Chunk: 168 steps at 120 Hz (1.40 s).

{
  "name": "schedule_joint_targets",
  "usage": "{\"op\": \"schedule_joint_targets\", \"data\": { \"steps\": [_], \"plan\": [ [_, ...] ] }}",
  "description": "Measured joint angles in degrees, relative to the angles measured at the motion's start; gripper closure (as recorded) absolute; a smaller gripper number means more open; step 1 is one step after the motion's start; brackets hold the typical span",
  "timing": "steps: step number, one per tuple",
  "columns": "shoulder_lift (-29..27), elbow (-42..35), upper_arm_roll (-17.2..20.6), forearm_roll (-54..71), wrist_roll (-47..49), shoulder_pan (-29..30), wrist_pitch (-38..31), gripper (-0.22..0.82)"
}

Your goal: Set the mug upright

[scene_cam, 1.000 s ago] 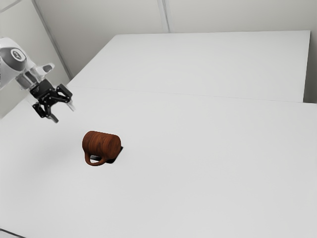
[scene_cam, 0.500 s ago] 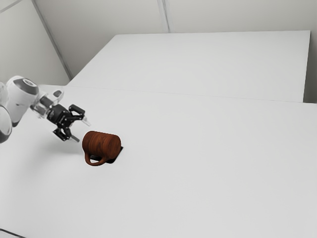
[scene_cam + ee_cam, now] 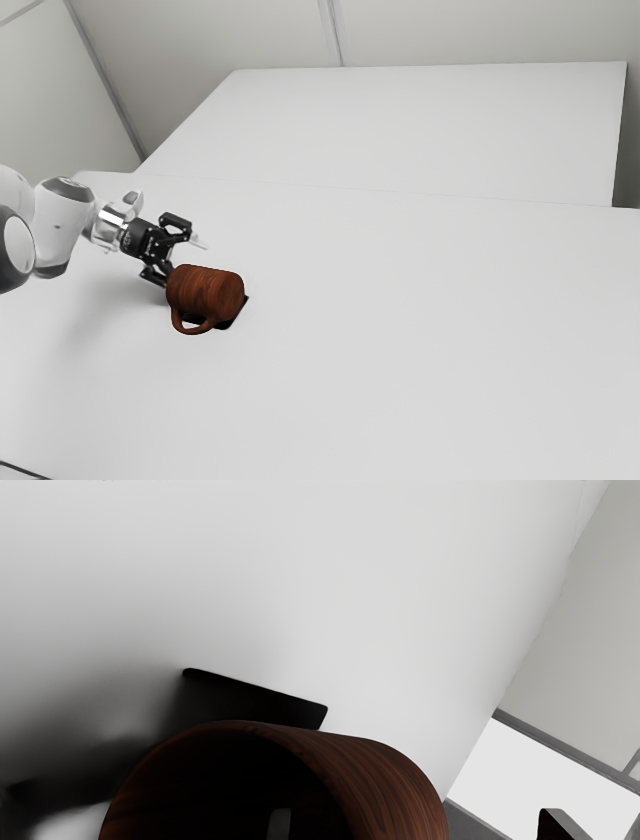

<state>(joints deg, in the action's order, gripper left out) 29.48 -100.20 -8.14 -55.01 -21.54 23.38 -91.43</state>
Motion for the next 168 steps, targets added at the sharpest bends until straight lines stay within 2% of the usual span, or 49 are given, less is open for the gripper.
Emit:
{"op": "schedule_joint_targets", "data": {
  "steps": [11,21,32,47,76,98,112,134,149,168],
  "plan": [
    [-0.10,0.27,-0.02,-0.28,0.20,0.00,0.18,0.37],
    [-0.16,0.24,-0.03,-0.42,0.38,-0.15,0.33,0.54],
    [-0.17,0.12,-0.03,-0.50,0.58,-0.36,0.44,0.64],
    [-0.19,0.14,0.09,-0.49,1.05,-0.59,0.45,0.71],
    [-1.73,1.56,0.20,2.62,2.47,-2.39,0.22,0.77],
    [-8.52,3.53,0.26,16.66,3.05,-7.90,-1.43,0.78],
    [-12.85,1.86,0.81,26.37,3.89,-11.40,-4.01,0.79],
    [-20.85,-7.43,3.17,41.13,7.88,-17.44,-13.92,0.79],
    [-21.87,-10.76,4.91,48.48,10.83,-19.03,-22.77,0.79],
    [-21.97,-13.43,5.48,51.72,14.38,-20.04,-31.84,0.79]
  ]
}}
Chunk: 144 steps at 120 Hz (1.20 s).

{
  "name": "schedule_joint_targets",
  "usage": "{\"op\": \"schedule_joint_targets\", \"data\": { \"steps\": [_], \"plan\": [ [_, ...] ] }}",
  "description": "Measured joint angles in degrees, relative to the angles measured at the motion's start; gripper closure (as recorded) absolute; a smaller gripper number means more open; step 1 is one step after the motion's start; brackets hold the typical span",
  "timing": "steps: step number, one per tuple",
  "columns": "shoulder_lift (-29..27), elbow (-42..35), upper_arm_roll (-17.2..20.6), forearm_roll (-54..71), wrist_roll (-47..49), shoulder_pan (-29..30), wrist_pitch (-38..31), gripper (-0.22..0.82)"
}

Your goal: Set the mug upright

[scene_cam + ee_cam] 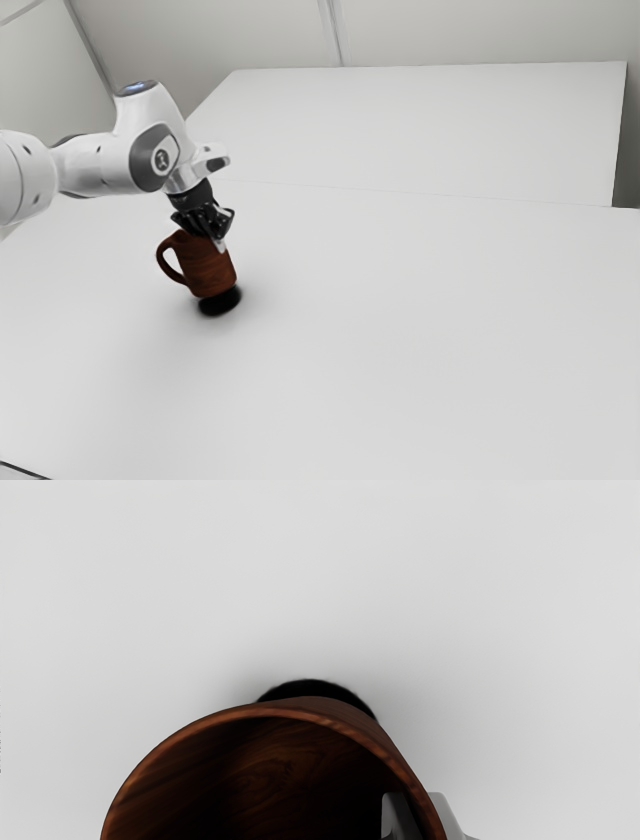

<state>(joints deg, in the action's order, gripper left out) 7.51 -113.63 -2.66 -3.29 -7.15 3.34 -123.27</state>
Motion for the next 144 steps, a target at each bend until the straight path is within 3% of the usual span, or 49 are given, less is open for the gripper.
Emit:
{"op": "schedule_joint_targets", "data": {
  "steps": [29,61,82,96,116,144],
  "plan": [
    [1.03,-1.27,0.14,0.36,5.54,-2.28,-7.06,0.79],
    [4.10,-1.92,0.12,0.32,10.21,-3.42,-10.23,0.78],
    [3.11,-1.58,0.43,0.55,11.83,-3.96,-10.17,0.40],
    [0.58,-1.41,0.39,1.45,12.64,-4.09,-8.85,0.23],
    [-2.89,0.35,-0.03,3.95,13.04,-5.05,-5.23,0.11],
    [-4.76,10.45,0.36,10.33,12.82,-6.50,6.44,0.04]
  ]
}}
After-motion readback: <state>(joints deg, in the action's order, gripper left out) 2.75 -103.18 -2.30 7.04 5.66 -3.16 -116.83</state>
